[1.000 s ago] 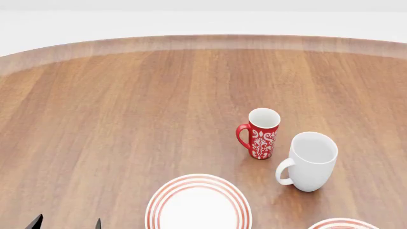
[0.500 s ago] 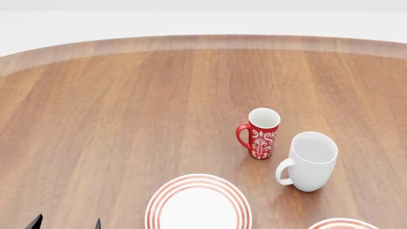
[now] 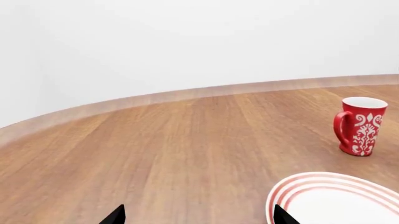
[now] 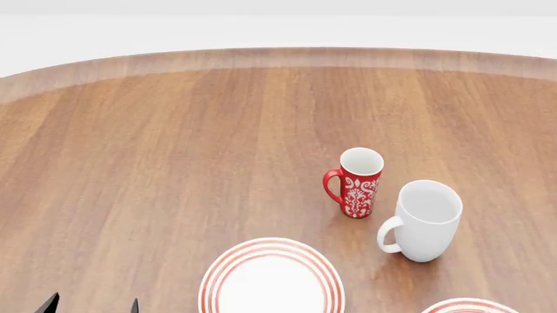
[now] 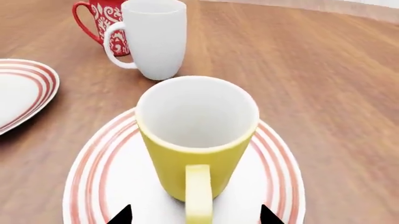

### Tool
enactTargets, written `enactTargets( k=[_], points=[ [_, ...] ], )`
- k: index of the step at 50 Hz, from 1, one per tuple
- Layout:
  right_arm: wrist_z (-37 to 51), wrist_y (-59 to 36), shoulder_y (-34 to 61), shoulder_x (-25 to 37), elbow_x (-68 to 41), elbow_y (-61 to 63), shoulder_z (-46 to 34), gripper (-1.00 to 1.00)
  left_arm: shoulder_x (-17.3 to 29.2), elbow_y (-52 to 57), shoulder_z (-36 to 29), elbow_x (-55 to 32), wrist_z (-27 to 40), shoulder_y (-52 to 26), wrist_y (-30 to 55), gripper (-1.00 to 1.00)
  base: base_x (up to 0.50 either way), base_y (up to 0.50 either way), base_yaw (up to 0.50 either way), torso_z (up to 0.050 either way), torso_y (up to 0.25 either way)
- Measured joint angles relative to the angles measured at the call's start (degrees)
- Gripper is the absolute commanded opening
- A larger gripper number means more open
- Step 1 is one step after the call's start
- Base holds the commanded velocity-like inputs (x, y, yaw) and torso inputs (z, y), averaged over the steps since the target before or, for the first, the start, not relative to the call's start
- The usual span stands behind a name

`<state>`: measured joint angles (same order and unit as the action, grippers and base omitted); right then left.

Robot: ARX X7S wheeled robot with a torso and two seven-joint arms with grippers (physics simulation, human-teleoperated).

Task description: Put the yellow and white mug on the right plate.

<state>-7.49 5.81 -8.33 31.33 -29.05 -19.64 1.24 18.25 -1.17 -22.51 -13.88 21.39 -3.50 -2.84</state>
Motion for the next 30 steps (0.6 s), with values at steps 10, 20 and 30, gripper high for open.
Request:
enactTargets(
  k=[10, 20, 30],
  points=[
    [2.87, -0.49, -4.36, 1.81, -1.03, 9.33, 2.40, 1.00, 0.18, 0.20, -0.03, -0.15, 0.21, 0.03, 0.01, 1.00, 0.00, 0.00, 0.00, 0.000, 0.000],
    [6.91, -0.43, -8.25, 3.09, -2.93, 19.82, 6.35, 1.00, 0.43, 0.63, -0.03, -0.27, 0.50, 0.15, 0.10, 1.00, 0.00, 0.00, 0.00, 0.000, 0.000],
    [12.42, -2.24, -9.59, 3.91, -4.28, 31.53, 8.86, 1.00, 0.61, 0.85, 0.02, -0.45, 0.76, 0.18, 0.14, 1.00, 0.00, 0.00, 0.00, 0.000, 0.000]
  ],
)
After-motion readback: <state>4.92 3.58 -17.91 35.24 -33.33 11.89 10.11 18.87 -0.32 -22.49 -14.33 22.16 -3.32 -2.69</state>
